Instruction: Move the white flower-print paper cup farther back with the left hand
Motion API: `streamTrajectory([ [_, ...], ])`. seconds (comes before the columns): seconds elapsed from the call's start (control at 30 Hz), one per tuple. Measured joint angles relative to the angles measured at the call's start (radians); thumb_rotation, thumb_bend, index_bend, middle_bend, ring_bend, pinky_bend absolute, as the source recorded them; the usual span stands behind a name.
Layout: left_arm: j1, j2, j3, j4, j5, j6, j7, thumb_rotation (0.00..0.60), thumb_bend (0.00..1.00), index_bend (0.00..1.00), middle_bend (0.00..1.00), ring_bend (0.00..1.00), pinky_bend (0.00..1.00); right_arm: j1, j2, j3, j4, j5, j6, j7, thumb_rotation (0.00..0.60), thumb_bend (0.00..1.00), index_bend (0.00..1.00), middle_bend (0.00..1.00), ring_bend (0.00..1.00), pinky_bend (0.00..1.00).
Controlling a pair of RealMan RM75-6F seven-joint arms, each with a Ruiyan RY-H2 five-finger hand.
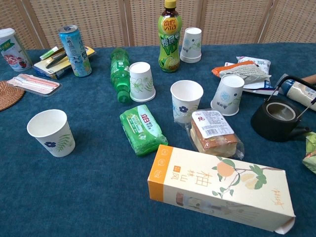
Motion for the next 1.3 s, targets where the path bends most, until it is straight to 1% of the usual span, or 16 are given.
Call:
streamTrajectory([
  [0.47,-0.005,-0.007,0.0,-0.001,-0.014,-0.025,0.022,0.6,0.43,0.11,0.0,0.0,0.0,0.001,0.002,0.004,0.002,0.003,0.004,0.01,0.6,0.22,0.0,0.0,0.0,0.0],
  [0.53,-0.007,-0.005,0.0,0.0,-0.019,-0.034,0.024,0.6,0.43,0.1,0.0,0.0,0.0,0.001,0.004,0.005,0.003,0.007,0.002,0.013,0.6,0.22,0.0,0.0,0.0,0.0],
  [0.63,-0.014,-0.002,0.001,0.0,-0.031,-0.058,0.03,0.6,0.43,0.02,0.0,0.0,0.0,0.002,0.006,0.006,0.001,0.007,0.002,0.017,0.6,0.22,0.0,0.0,0.0,0.0],
  [0.7,-0.022,-0.002,0.001,0.0,-0.042,-0.084,0.029,0.6,0.43,0.0,0.0,0.0,0.0,0.002,0.008,0.006,0.0,0.005,0.005,0.02,0.6,0.22,0.0,0.0,0.0,0.0],
  [1.0,-0.109,-0.025,-0.016,-0.031,-0.085,-0.241,0.042,0.6,0.39,0.0,0.0,0.0,0.0,0.004,0.015,0.01,-0.004,0.009,0.006,0.037,0.6,0.22,0.0,0.0,0.0,0.0],
  [1.3,-0.19,-0.096,-0.055,-0.081,-0.16,-0.366,0.164,0.6,0.39,0.0,0.0,0.0,0.0,0.004,0.019,0.01,-0.007,0.008,0.009,0.044,0.6,0.22,0.0,0.0,0.0,0.0],
])
